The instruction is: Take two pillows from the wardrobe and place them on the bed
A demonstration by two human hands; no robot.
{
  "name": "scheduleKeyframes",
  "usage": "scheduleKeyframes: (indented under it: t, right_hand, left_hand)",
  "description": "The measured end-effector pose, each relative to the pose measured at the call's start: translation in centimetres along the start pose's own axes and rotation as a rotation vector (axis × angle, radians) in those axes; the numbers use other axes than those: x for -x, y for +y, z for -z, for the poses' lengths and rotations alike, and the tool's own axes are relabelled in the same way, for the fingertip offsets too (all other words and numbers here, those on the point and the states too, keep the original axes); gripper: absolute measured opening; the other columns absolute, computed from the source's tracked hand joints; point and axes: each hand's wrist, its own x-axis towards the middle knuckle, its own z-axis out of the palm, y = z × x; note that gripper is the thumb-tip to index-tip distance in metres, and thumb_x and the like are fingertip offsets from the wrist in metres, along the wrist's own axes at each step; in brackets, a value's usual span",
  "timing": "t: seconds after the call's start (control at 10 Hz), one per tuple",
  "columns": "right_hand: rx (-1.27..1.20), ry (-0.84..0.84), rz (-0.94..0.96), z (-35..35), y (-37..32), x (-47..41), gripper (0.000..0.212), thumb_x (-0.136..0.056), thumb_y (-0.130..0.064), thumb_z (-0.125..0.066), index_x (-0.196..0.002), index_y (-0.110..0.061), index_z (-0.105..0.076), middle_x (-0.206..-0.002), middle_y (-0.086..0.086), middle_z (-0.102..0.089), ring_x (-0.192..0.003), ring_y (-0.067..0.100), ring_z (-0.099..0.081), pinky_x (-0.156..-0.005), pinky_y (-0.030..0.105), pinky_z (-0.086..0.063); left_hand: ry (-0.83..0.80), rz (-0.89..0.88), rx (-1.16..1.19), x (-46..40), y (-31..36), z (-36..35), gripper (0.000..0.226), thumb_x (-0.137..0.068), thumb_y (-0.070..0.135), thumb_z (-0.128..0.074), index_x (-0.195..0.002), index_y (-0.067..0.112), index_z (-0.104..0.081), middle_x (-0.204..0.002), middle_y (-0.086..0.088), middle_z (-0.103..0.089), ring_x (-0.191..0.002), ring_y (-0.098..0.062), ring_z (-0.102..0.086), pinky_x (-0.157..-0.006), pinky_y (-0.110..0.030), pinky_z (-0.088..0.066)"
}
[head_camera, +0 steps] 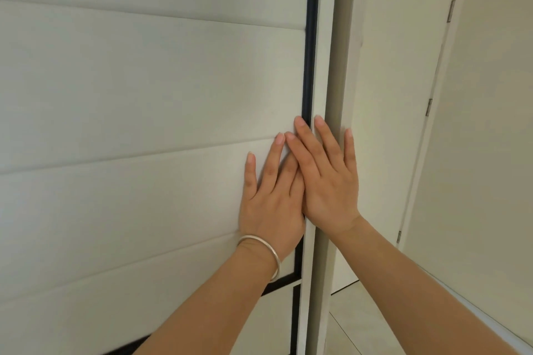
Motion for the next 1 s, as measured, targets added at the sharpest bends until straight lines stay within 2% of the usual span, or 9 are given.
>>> scheduleKeyframes:
  t: [0.2,0.5,0.7,0.8,0.9,1.0]
  right_hand:
    - [-0.02,-0.014,0.008,0.0,0.9,0.3,0.043,-0.097,-0.019,-0.032,-0.14,-0.012,-0.035,-0.145,0.005,-0.037,-0.146,0.016,-0.005,-0.115,0.05,-0.018]
    - [-0.069,-0.017,0.01,-0.3,1.8,0.6,0.047,-0.093,-0.018,-0.04,-0.14,-0.014,-0.036,-0.146,0.003,-0.036,-0.146,0.018,-0.008,-0.116,0.047,-0.018]
    - [-0.078,-0.062,0.014,0.0,2.1,0.6,0.047,-0.094,-0.02,-0.036,-0.141,-0.016,-0.033,-0.148,0.001,-0.033,-0.146,0.02,-0.01,-0.118,0.045,-0.015]
    - [-0.078,-0.094,0.022,0.2,2.1,0.6,0.052,-0.092,-0.018,-0.04,-0.143,-0.017,-0.032,-0.151,-0.001,-0.027,-0.147,0.022,-0.01,-0.118,0.046,-0.014]
    - [-0.145,-0.115,-0.019,0.8,1.6,1.0,0.05,-0.09,-0.017,-0.043,-0.139,-0.017,-0.036,-0.15,0.0,-0.03,-0.145,0.023,-0.018,-0.117,0.046,-0.019]
    - [-0.305,-0.054,-0.136,4.0,0.5,3.1,0.042,-0.086,-0.01,-0.046,-0.127,-0.014,-0.047,-0.138,0.003,-0.046,-0.138,0.017,-0.034,-0.111,0.036,-0.031]
  left_hand:
    - [-0.022,0.009,0.013,-0.3,0.7,-0.1,0.06,-0.077,0.021,-0.033,-0.136,0.012,-0.035,-0.148,-0.006,-0.042,-0.144,-0.024,-0.01,-0.115,-0.05,0.01]
    - [-0.051,0.018,0.005,-0.5,1.2,-0.4,0.06,-0.077,0.021,-0.032,-0.136,0.013,-0.034,-0.149,-0.005,-0.041,-0.145,-0.026,-0.005,-0.115,-0.05,0.01]
    - [-0.043,0.008,0.008,-0.4,1.2,-0.8,0.059,-0.078,0.02,-0.03,-0.137,0.014,-0.037,-0.149,-0.007,-0.04,-0.147,-0.024,0.01,-0.117,-0.051,0.011]
    - [-0.062,-0.008,0.044,-0.5,1.1,-0.3,0.06,-0.079,0.022,-0.034,-0.138,0.013,-0.038,-0.15,-0.007,-0.038,-0.148,-0.024,0.004,-0.117,-0.05,0.008]
    - [-0.055,-0.096,0.066,1.0,0.5,0.3,0.063,-0.079,0.027,-0.04,-0.14,0.014,-0.04,-0.154,-0.007,-0.031,-0.147,-0.025,-0.009,-0.118,-0.051,-0.002]
    - [0.046,-0.193,0.268,5.8,-0.1,1.3,0.053,-0.082,0.021,-0.043,-0.135,0.019,-0.046,-0.149,0.0,-0.037,-0.141,-0.023,-0.029,-0.114,-0.051,-0.02]
